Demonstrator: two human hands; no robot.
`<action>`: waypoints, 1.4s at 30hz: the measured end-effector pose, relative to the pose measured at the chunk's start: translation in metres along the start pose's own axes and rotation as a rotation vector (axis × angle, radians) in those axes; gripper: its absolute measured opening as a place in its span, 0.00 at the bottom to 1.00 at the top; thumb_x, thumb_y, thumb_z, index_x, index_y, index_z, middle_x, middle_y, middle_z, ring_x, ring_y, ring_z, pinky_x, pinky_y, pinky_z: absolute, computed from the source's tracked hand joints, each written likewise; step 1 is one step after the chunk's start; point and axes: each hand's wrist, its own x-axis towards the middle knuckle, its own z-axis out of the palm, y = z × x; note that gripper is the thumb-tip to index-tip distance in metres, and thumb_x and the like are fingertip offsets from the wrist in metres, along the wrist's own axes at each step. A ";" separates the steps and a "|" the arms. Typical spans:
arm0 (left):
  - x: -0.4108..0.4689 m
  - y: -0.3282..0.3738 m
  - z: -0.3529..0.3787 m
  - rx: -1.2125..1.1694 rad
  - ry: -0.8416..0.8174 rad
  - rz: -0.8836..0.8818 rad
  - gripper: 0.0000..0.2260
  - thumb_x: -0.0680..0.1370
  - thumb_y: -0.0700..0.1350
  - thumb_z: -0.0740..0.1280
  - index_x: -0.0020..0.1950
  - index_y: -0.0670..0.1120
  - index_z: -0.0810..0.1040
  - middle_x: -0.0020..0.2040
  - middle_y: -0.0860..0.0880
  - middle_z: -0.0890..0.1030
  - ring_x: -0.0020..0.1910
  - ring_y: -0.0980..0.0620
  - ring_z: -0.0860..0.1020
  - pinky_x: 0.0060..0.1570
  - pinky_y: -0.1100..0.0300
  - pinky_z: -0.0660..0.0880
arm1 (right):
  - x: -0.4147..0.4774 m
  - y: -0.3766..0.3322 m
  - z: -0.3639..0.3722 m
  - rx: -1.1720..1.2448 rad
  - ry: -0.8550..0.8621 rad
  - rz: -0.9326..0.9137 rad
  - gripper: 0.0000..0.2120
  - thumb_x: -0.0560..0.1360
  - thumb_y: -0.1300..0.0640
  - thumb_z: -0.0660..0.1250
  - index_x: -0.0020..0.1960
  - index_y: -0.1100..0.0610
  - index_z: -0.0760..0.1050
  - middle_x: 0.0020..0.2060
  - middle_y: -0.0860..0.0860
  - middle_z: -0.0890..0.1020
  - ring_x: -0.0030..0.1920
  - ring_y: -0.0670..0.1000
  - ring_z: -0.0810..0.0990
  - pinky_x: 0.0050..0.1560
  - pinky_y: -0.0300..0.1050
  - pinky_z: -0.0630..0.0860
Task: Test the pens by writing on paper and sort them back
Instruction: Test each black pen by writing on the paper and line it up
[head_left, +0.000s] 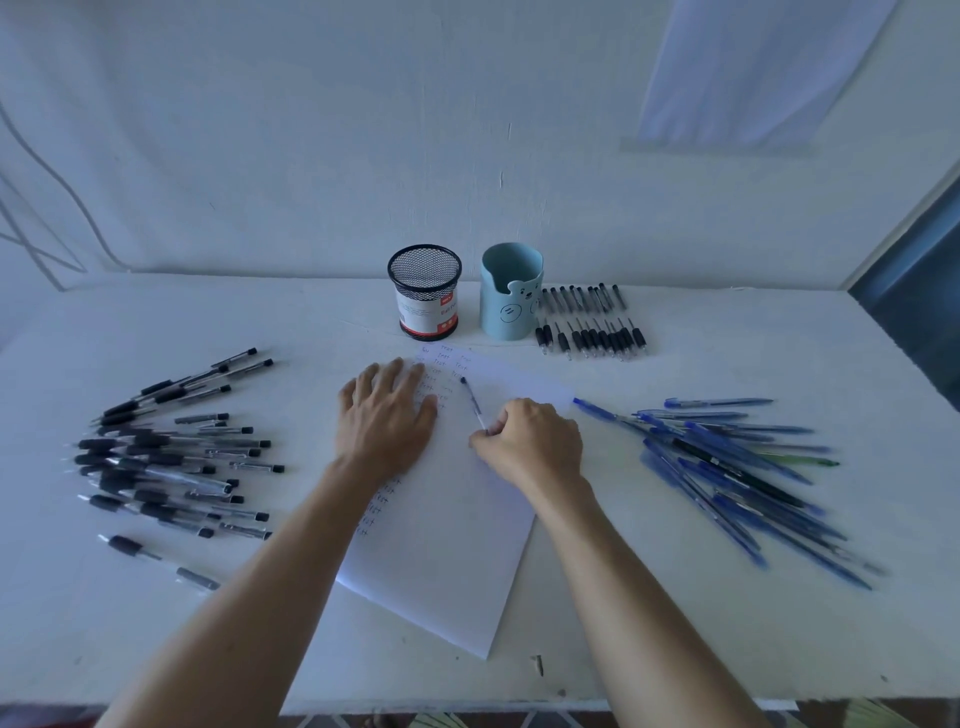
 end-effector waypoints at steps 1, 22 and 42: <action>0.000 0.000 0.000 0.000 0.002 0.003 0.23 0.82 0.58 0.55 0.77 0.56 0.62 0.78 0.51 0.63 0.77 0.47 0.57 0.75 0.48 0.52 | -0.001 0.004 -0.004 0.038 0.003 0.008 0.09 0.70 0.49 0.65 0.42 0.54 0.78 0.39 0.49 0.83 0.42 0.56 0.80 0.45 0.44 0.74; 0.003 -0.002 0.006 0.042 0.032 0.003 0.28 0.77 0.62 0.49 0.74 0.55 0.66 0.75 0.52 0.67 0.75 0.46 0.61 0.72 0.47 0.56 | 0.136 0.119 -0.083 0.238 0.540 0.434 0.10 0.78 0.48 0.64 0.51 0.51 0.83 0.46 0.51 0.85 0.49 0.57 0.79 0.51 0.50 0.59; 0.002 -0.001 0.005 0.028 0.035 -0.006 0.29 0.75 0.63 0.47 0.73 0.55 0.67 0.75 0.51 0.68 0.74 0.46 0.62 0.71 0.46 0.56 | 0.146 0.110 -0.079 0.199 0.416 0.439 0.17 0.77 0.48 0.59 0.60 0.54 0.77 0.60 0.55 0.78 0.62 0.60 0.73 0.62 0.54 0.64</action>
